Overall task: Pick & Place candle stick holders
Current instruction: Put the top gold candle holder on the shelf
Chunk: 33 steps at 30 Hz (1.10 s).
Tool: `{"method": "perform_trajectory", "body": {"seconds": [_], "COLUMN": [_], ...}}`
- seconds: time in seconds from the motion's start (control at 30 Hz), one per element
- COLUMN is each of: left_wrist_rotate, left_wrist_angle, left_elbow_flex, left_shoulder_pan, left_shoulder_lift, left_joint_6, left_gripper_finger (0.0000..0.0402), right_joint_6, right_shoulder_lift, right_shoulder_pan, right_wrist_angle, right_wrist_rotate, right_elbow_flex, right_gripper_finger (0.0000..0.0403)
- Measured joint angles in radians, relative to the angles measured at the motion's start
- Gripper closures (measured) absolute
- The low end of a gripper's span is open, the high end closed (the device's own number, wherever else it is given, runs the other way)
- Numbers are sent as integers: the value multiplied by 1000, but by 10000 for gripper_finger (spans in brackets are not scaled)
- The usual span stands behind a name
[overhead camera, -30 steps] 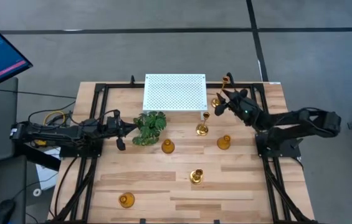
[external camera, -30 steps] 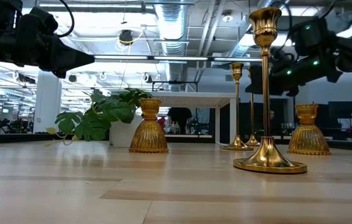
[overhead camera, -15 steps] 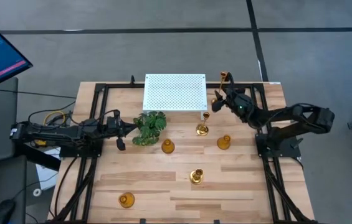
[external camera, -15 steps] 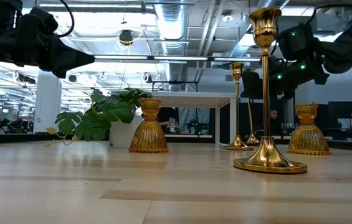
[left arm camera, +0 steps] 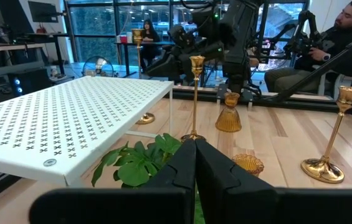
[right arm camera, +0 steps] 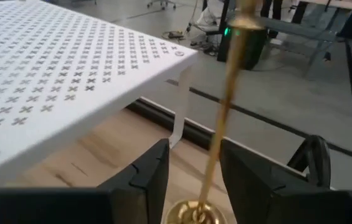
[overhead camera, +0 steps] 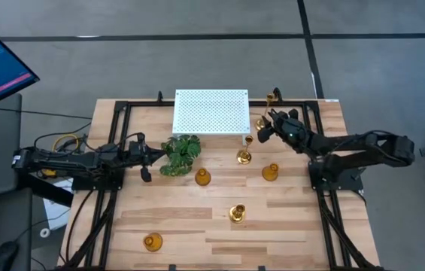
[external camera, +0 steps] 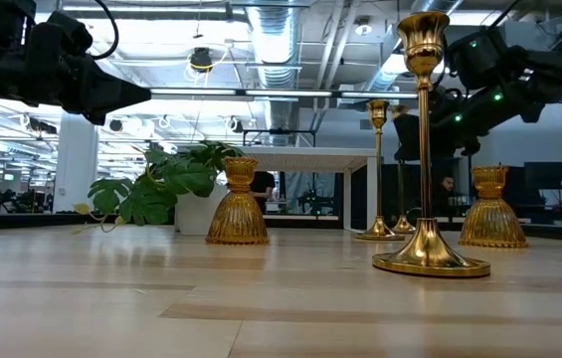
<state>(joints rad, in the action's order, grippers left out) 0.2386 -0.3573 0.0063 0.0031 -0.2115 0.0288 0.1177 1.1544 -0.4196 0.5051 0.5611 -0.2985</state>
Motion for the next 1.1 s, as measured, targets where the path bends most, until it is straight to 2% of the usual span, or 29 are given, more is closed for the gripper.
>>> {"method": "perform_trajectory", "body": {"seconds": [0.1, 0.3, 0.57, 0.7, 0.9, 1.1], "left_wrist_rotate": [0, 0, 0, 0, 0, 0], "left_wrist_angle": [-1, -3, -3, -3, -3, -3], "left_elbow_flex": [0, 0, 0, 0, 0, 0], "left_shoulder_pan": [0, 0, 0, 0, 0, 0], "left_shoulder_lift": [0, 0, 0, 0, 0, 0], "left_joint_6": [0, 0, 0, 0, -3, -3], "left_gripper_finger": [396, 396, 396, 396, 396, 396], "right_joint_6": [21, 34, 34, 34, 33, 14], "right_shoulder_lift": [-39, -82, -26, 33, 112, 150], "right_shoulder_pan": [11, 5, -69, -115, -162, -194], "right_wrist_angle": [-66, -163, -74, -4, 90, 160], "right_wrist_rotate": [3, 76, 31, -43, -56, -66], "right_elbow_flex": [0, 0, 0, 0, 0, 0], "right_gripper_finger": [276, 278, 250, 214, 157, 152]}}
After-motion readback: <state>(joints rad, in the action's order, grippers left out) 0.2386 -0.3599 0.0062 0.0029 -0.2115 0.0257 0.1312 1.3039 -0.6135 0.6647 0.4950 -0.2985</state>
